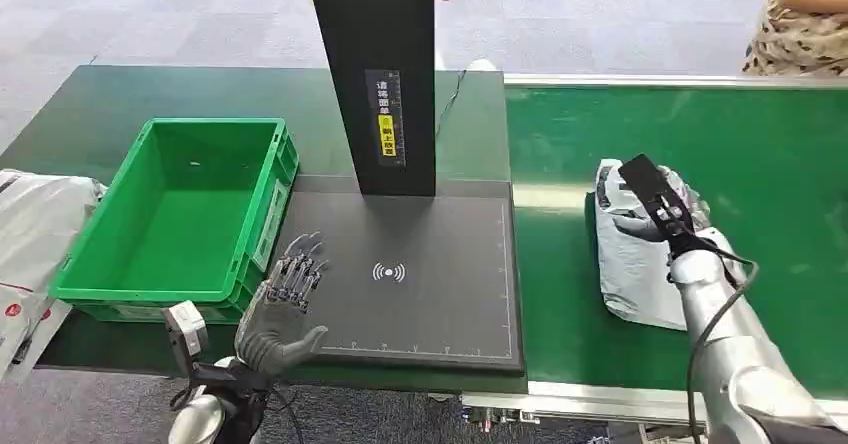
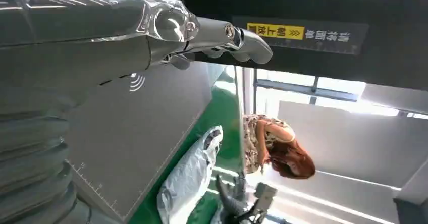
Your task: Moved the parcel from conveyor to table for the left to box.
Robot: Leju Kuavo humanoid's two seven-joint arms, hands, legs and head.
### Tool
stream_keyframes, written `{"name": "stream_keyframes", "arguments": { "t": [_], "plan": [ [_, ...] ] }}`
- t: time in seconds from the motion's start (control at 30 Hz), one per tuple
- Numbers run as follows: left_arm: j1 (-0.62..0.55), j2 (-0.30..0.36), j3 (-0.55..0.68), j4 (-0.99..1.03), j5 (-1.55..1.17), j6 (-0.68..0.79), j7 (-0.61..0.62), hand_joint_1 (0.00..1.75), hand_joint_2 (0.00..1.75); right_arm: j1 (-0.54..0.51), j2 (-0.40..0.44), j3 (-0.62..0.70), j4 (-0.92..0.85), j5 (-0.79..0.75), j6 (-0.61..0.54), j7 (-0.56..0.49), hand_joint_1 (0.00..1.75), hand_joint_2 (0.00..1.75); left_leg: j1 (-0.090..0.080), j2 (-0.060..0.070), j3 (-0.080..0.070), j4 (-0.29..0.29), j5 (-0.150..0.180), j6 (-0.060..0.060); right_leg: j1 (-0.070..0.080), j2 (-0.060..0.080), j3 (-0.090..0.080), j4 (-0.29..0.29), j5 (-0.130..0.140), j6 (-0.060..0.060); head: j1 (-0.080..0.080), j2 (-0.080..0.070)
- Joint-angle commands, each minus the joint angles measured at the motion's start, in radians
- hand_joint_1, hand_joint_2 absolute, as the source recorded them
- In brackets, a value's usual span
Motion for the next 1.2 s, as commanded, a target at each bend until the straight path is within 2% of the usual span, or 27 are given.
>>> {"name": "stream_keyframes", "arguments": {
  "t": [0.03, 0.43, 0.47, 0.97, 1.07, 1.2],
  "plan": [
    [-0.029, 0.01, 0.014, 0.033, -0.025, -0.001, 0.017, 0.0, 1.75, -0.054, -0.055, 0.049, 0.232, 0.056, 0.162, 0.131, 0.0, 1.75, 0.0, -0.001, 0.003, -0.001, 0.0, 0.0, 0.0, -0.001, 0.003, -0.002, 0.0, 0.0, 0.0, 0.0],
    [-0.051, 0.019, 0.002, 0.078, -0.039, 0.001, 0.008, 0.0, 1.75, -0.01, -0.056, 0.079, 0.248, 0.101, 0.289, 0.189, 0.0, 1.75, 0.001, -0.002, 0.003, -0.002, 0.0, 0.0, 0.001, -0.002, 0.004, -0.003, 0.0, 0.0, 0.0, 0.0],
    [-0.05, 0.016, 0.005, 0.081, -0.036, 0.007, 0.0, 0.0, 1.75, -0.009, -0.049, 0.08, 0.243, 0.102, 0.283, 0.183, 1.75, 1.75, 0.001, -0.002, 0.003, -0.002, 0.0, 0.0, 0.001, -0.002, 0.004, -0.002, 0.0, 0.0, 0.0, 0.0],
    [-0.023, 0.013, 0.019, 0.051, -0.017, 0.02, -0.014, 0.0, 1.75, -0.007, -0.03, 0.098, 0.21, 0.128, 0.254, 0.167, 1.75, 1.75, 0.001, 0.0, 0.004, -0.002, 0.0, 0.0, 0.001, 0.0, 0.004, -0.002, 0.0, 0.0, 0.0, 0.0],
    [-0.018, 0.009, 0.027, 0.041, -0.014, 0.023, -0.012, 0.0, 1.75, -0.009, -0.024, 0.088, 0.193, 0.125, 0.219, 0.15, 1.75, 1.75, 0.0, 0.0, 0.003, -0.001, 0.0, 0.0, 0.0, 0.0, 0.004, -0.002, 0.0, 0.0, 0.0, 0.0],
    [0.011, -0.003, 0.044, 0.001, -0.015, 0.037, -0.002, 0.0, 1.75, -0.014, 0.014, 0.031, 0.133, 0.086, 0.072, 0.044, 1.75, 1.75, 0.0, 0.003, 0.005, -0.002, -0.001, 0.0, 0.0, 0.003, 0.004, -0.002, 0.0, 0.0, 0.0, 0.0]
  ]
}}
